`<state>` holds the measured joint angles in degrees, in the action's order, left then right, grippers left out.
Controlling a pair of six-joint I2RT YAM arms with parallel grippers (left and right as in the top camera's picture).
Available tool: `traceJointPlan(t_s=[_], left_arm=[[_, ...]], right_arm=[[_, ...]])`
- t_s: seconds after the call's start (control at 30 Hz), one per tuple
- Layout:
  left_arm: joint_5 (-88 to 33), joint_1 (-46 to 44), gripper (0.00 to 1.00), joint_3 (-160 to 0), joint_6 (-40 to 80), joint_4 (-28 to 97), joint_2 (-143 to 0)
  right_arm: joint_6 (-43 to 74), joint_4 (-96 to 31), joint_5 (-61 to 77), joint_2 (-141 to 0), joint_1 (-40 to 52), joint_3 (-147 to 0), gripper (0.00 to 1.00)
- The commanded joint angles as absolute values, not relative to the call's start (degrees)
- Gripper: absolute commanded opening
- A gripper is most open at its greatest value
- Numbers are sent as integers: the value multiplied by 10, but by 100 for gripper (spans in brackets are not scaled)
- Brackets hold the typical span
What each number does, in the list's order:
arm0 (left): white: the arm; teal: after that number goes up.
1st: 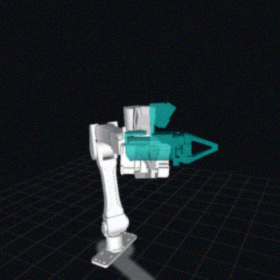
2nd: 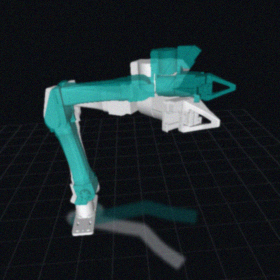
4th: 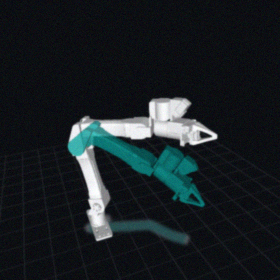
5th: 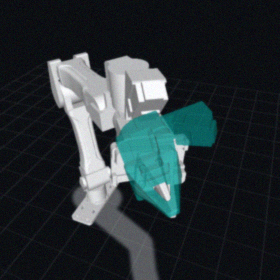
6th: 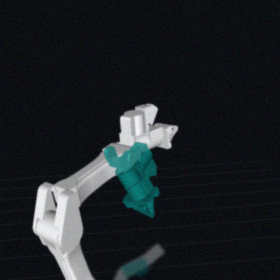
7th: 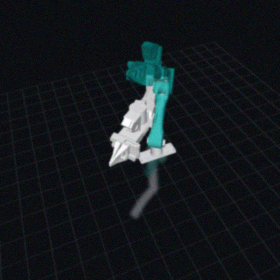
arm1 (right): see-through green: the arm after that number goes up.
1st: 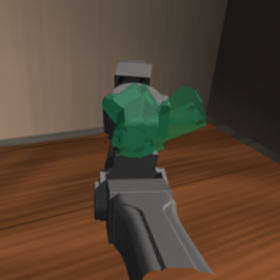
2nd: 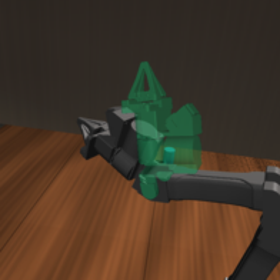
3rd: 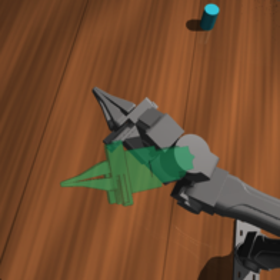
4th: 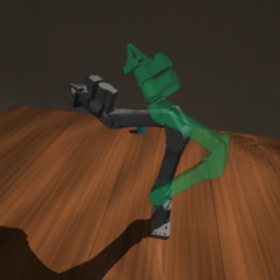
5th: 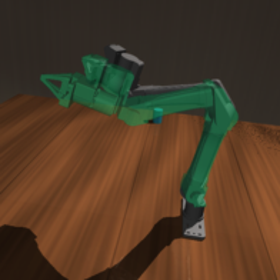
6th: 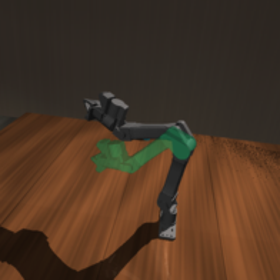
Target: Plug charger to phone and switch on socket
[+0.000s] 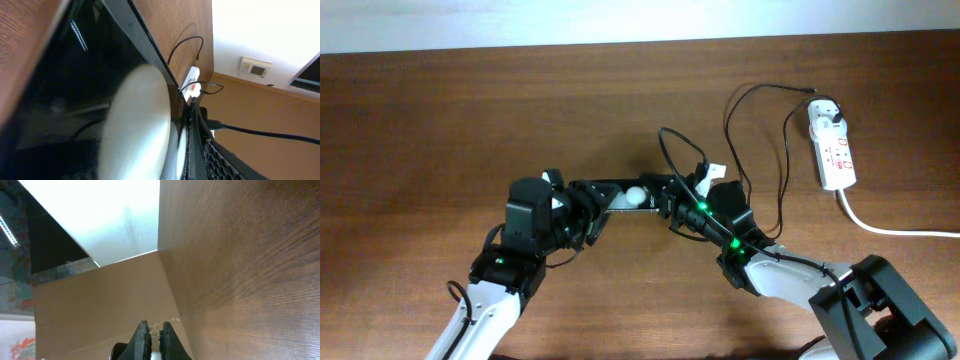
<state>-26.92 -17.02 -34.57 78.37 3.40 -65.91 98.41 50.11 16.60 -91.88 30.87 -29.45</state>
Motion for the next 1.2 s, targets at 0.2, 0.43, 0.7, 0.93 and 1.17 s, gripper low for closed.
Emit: traceJointPlan(t_s=[0.2,0.43,0.7,0.93,1.17], left_arm=[[-236,-175,67,-347,813,30,-666],[-162,-175,53,-347,834,30,-666],[-123,-175,25,-347,907,17,-666],[-119,-175,0,-347,906,15,-666],[-134,-175,0,-347,906,9,-666]], right_arm=[[947,368,65,-907,355,-386,4],[950,318,56,-907,399,-404,4],[1019,287,108,-907,398,-404,4],[1019,267,195,-907,397,-404,4],[1006,196,207,-907,397,-404,44]])
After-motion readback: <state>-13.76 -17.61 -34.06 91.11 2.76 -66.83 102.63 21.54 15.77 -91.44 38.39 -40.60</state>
